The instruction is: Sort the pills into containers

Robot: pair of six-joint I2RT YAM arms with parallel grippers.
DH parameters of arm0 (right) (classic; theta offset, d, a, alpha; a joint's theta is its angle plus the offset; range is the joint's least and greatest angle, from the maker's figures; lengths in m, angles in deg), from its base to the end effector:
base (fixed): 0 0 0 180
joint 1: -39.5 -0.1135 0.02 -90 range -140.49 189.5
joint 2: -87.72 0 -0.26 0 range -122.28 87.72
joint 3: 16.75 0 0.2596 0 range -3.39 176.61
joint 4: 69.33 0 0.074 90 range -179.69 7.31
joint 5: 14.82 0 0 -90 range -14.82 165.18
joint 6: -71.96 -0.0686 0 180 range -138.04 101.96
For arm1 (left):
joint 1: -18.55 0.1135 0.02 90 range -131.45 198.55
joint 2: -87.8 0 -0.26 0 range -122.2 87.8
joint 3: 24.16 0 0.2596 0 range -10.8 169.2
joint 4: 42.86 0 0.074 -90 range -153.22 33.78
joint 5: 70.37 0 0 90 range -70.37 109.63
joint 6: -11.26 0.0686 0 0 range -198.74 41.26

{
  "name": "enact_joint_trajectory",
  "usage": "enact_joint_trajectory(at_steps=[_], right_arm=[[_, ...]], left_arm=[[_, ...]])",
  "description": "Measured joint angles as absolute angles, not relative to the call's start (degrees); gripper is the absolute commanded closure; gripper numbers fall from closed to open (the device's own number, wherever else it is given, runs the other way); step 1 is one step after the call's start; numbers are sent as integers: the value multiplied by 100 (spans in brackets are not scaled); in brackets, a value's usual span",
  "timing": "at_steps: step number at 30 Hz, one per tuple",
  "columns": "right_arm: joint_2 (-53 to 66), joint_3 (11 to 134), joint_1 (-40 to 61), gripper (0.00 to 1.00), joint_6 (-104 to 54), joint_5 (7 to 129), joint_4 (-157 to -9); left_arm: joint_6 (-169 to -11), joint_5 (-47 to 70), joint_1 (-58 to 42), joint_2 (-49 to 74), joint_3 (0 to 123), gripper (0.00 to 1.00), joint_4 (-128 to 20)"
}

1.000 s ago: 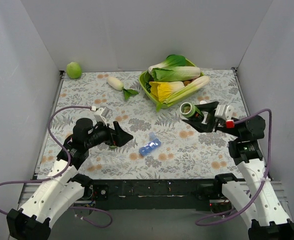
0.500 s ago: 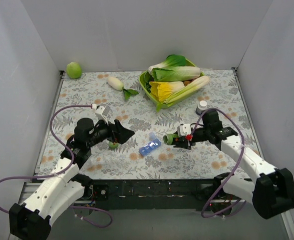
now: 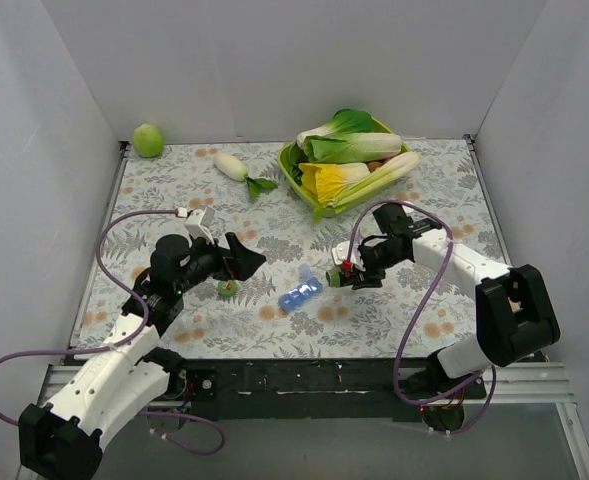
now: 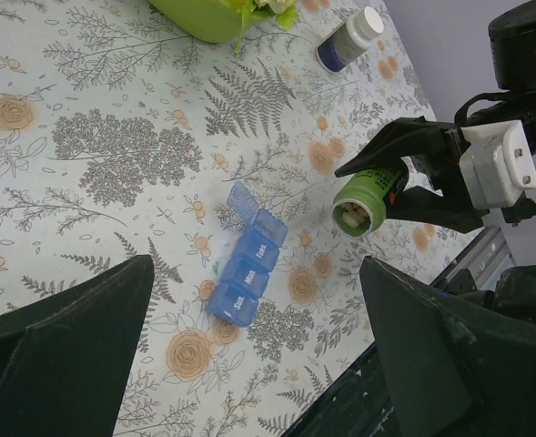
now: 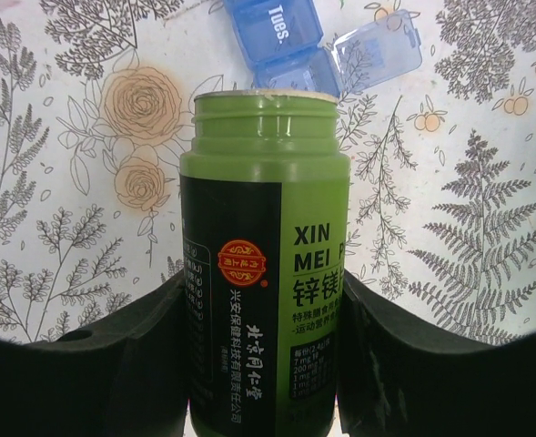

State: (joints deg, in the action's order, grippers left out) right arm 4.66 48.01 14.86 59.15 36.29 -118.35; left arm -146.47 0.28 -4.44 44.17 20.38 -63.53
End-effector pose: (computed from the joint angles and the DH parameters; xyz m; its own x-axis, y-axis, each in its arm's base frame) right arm 0.2403 0.1576 0.1725 0.3450 -0.6767 -0.6504 -0.9385 -0.2406 -0.2476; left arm 0.1954 -0.1076 0.2501 -0.7246 -0.6410 -0.2530 -0.0396 0.4052 -0.9134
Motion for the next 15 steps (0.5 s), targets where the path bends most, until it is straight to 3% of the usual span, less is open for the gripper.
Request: enact_joint_trajectory(at_steps=[15], right_arm=[[-544, 5708, 1198, 91, 5828, 4573, -12080]], left_arm=[[-14413, 403, -444, 5013, 2049, 2, -6504]])
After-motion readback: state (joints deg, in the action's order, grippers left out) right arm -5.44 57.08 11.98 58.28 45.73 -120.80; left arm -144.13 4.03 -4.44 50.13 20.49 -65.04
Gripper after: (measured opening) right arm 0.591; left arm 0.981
